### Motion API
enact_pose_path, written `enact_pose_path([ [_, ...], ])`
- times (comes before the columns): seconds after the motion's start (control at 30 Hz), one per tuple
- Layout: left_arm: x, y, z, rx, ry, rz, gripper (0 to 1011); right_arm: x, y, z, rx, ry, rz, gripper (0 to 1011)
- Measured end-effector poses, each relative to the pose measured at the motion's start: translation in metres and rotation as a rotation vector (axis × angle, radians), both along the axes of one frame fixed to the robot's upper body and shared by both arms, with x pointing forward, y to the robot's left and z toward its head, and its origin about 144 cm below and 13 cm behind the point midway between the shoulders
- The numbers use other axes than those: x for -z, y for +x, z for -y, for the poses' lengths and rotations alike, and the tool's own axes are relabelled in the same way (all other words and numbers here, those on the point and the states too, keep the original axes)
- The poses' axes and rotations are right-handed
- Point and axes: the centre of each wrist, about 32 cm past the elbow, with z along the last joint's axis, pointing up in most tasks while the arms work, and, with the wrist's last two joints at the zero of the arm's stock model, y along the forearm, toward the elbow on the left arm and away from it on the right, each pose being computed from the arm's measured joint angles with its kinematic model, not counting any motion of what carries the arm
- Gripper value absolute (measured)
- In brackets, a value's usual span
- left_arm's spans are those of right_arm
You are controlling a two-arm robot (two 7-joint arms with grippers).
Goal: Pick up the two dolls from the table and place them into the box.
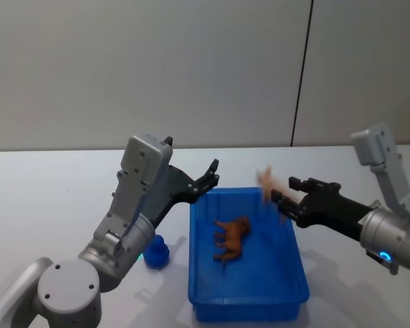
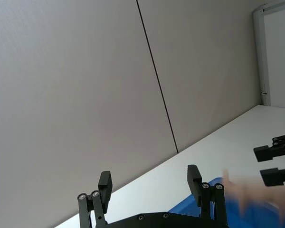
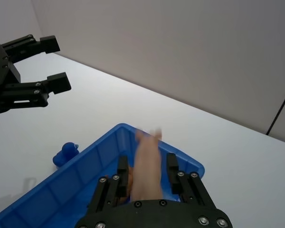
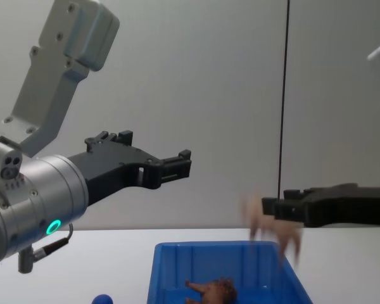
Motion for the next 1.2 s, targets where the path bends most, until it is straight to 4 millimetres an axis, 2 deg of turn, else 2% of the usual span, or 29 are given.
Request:
enact_pose_path([
  [0.03,0.000,0.000,0.000,0.000,0.000,0.000,1003,0.001,0.002,-0.002,-0.006,0.000,-0.006,495],
  [0.07,0.000,0.000,0.000,0.000,0.000,0.000,1003,0.001,0.002,-0.002,-0.006,0.000,-0.006,507],
  [0.13,0.000,0.000,0.000,0.000,0.000,0.000,1003,0.002,0.004,-0.004,-0.014,-0.001,-0.014,595],
  [0.6,0.000,0.000,0.000,0.000,0.000,0.000,1003,0.006,0.010,-0.007,-0.007,0.005,-0.017,1000],
  [1.2,0.000,0.000,0.000,0.000,0.000,0.000,1003,0.005,-0.012,0.029,0.129,0.029,0.016,1001],
])
